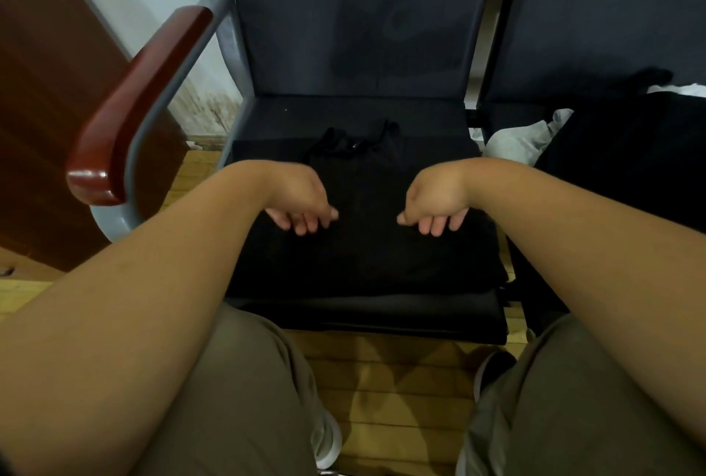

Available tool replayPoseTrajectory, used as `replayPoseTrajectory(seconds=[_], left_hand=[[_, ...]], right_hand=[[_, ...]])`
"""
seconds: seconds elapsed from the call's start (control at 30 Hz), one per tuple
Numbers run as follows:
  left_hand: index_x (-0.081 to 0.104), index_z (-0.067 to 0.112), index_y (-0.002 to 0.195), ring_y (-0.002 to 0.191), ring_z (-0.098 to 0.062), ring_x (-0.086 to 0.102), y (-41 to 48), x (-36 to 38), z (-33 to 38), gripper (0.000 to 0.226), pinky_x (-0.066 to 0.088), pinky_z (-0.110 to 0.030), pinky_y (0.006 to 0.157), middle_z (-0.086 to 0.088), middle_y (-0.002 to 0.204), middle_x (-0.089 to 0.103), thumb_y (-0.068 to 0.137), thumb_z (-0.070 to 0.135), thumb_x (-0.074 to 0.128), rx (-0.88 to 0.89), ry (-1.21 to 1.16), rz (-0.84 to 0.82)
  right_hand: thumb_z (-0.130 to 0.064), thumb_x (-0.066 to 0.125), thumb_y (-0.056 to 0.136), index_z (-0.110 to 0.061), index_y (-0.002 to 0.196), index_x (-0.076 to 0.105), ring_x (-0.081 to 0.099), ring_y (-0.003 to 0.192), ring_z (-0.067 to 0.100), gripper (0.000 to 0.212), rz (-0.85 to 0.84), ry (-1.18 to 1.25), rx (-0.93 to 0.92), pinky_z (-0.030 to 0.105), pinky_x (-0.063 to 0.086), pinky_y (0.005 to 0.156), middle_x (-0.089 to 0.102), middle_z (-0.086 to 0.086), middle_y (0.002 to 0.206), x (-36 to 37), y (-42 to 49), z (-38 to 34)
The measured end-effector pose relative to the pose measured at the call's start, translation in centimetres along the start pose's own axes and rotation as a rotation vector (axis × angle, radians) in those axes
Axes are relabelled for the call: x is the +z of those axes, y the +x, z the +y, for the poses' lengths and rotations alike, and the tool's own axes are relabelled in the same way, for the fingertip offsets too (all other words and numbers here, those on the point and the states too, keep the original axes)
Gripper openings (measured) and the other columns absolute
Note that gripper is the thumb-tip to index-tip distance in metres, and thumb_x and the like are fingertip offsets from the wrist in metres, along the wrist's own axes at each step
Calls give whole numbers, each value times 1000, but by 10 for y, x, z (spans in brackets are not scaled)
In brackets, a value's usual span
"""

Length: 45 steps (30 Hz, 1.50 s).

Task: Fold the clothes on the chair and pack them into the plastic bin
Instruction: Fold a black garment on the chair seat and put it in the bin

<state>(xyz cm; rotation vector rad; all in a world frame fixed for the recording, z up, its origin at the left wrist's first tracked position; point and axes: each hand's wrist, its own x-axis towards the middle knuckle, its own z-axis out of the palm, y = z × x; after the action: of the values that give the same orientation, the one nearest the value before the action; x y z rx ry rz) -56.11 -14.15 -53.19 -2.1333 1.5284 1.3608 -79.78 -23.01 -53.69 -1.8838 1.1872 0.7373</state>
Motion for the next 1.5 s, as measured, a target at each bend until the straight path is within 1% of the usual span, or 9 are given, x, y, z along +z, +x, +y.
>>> replayPoseTrajectory(seconds=[0.1,0.23,0.37,0.47,0.63,1.1,1.23,1.33,1.5], left_hand=[[72,17,95,84,-22,73,24,-23,-3,19,56,-35,66,-5,93,76,101,35,68,91,-65,415],[73,25,96,98,-23,69,51,-40,-8,8,56,-37,92,0,98,74,95,26,66,123,-174,719],[76,31,112,89,-14,67,69,-37,2,28,51,-25,76,3,107,73,98,14,60,172,-178,644],[72,35,125,109,-18,66,78,-39,8,33,53,-30,94,3,126,67,100,17,60,148,-103,602],[64,37,140,123,-20,61,84,-40,6,42,48,-30,102,1,143,61,101,24,64,119,-106,567],[62,25,145,120,-25,64,85,-49,-19,57,56,-37,105,-6,133,66,91,13,70,51,-887,801],[47,24,158,133,-26,56,79,-47,-29,71,51,-43,112,-4,154,53,92,13,70,4,-794,716],[51,18,154,129,-31,59,74,-48,-31,64,52,-45,110,-9,148,57,93,13,69,-32,-680,716],[68,20,102,103,-34,69,60,-51,-33,15,60,-47,97,-9,104,69,93,9,62,-43,-536,744]], right_hand=[[-35,62,106,-17,113,68,74,87,16,20,253,183,-65,34,61,72,77,5,102,-16,16,-2],[-22,54,104,-9,108,73,76,90,30,23,551,306,-56,45,65,77,77,14,102,-33,45,1],[-22,53,101,-18,102,73,73,97,26,20,716,363,-126,48,62,90,74,5,100,-38,64,7],[-18,56,100,-28,104,72,69,103,19,19,763,423,-181,37,58,95,71,-2,106,-38,77,4],[-16,56,103,-30,148,59,52,132,19,47,697,256,-214,23,39,99,49,0,148,-36,89,-4],[-7,52,98,-32,169,21,16,161,16,81,609,310,-194,29,21,127,13,-7,176,-32,95,-10],[-11,53,100,-31,167,29,34,153,21,74,650,309,-201,24,35,110,22,-3,173,-33,95,-8],[-17,56,102,-26,162,39,53,120,19,63,722,296,-174,24,43,90,32,2,163,-34,96,-7],[-23,58,103,-20,153,49,54,94,14,51,799,256,-139,28,47,87,39,6,151,-32,92,-9]])
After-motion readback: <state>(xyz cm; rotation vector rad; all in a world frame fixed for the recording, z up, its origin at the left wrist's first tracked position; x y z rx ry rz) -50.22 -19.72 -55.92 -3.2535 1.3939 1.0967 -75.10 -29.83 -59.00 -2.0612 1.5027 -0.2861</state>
